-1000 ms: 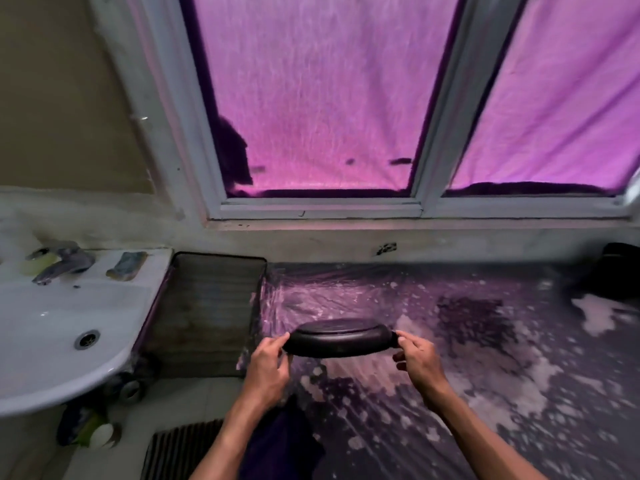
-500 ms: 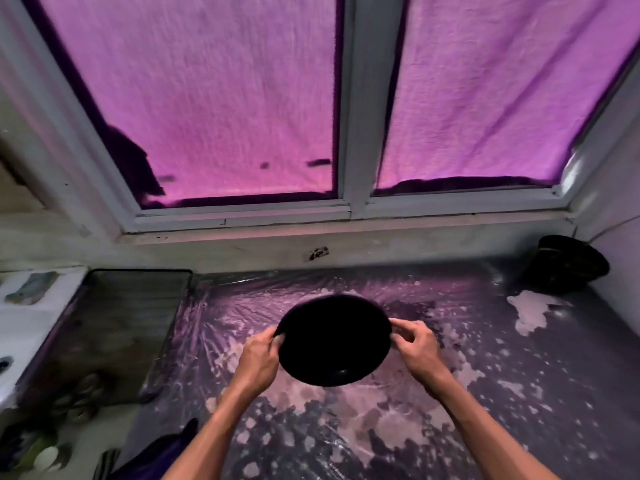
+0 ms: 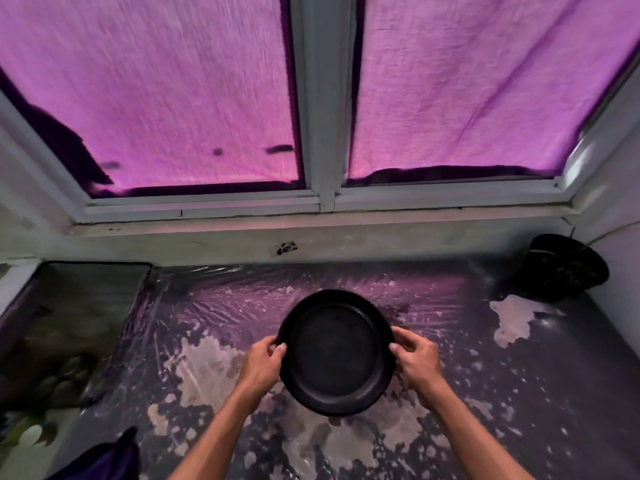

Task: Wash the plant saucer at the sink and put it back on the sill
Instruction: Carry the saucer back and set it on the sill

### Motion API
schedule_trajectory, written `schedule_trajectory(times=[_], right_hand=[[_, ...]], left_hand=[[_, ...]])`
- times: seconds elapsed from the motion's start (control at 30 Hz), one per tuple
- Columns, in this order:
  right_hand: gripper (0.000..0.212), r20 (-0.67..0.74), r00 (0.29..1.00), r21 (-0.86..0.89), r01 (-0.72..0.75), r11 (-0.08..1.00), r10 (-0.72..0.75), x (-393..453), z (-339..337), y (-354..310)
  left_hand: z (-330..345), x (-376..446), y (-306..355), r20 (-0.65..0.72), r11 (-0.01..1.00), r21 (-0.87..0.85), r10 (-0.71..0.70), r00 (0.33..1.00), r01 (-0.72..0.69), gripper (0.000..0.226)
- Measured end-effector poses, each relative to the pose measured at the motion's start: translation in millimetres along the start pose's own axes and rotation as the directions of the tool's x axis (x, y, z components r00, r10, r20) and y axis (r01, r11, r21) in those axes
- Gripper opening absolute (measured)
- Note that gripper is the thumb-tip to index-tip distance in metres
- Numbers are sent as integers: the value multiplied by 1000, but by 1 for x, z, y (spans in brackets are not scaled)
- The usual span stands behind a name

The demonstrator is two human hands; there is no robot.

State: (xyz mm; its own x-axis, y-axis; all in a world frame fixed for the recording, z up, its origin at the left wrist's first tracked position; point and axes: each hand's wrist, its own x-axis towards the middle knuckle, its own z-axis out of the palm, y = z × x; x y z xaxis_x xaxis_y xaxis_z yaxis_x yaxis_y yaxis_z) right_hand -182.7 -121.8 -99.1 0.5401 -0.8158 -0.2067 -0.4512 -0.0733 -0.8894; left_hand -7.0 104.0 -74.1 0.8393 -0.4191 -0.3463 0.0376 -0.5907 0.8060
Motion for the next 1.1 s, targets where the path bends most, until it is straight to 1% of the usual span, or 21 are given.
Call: schedule_trajectory(times=[0.03,0.1,0.17,0.23,0.33,0.43,0.53,0.6,0.67,0.7,0.73,0.8,0.93,1.1], right_hand=[[35,-12,1000,5,-26,1000,26,3,1,6],[34,-11,997,5,-79,997,79,9,3,16],[34,-2,992,-1,-129,992,129,14,6,25],[35,3,986,-6,-168,986,168,18,8,34],[37,18,978,-32,-209,977,210,24,12,46],[40,31,970,-79,-239,968,242,23,14,58],[43,58,962,-67,-263,962,267,21,16,69],[44,91,952,4,-294,956,292,20,15,73],[46,114,937,75,-340,937,331,21,9,77],[46,103,932,102,-357,929,347,22,4,80],[45,76,929,132,-369,920,362,24,-3,83],[43,5,921,196,-382,903,389,30,-22,92],[39,-83,892,268,-410,872,444,51,-82,111],[35,-162,867,341,-399,851,471,95,-183,136]], left_hand=[[5,2,0,5,1000,-13,-10,1000,10,13],[14,9,-2,39,998,-52,-20,999,22,30],[22,17,-6,74,999,-41,-15,997,18,43],[30,24,-10,94,1000,3,-16,995,16,40],[43,32,-19,138,1000,21,-8,990,6,31],[51,36,-29,173,1000,27,-16,985,12,35],[53,38,-30,192,999,34,-24,981,17,39],[55,36,-23,159,996,84,-34,987,21,40],[61,33,-16,62,976,215,-34,997,20,43],[65,31,-9,18,963,269,-9,1000,4,44],[72,29,-1,-6,952,307,21,1000,-19,45],[89,26,20,8,941,331,74,997,-73,45],[142,27,66,135,921,338,156,978,-194,42],[244,29,123,281,899,361,147,948,-247,41]])
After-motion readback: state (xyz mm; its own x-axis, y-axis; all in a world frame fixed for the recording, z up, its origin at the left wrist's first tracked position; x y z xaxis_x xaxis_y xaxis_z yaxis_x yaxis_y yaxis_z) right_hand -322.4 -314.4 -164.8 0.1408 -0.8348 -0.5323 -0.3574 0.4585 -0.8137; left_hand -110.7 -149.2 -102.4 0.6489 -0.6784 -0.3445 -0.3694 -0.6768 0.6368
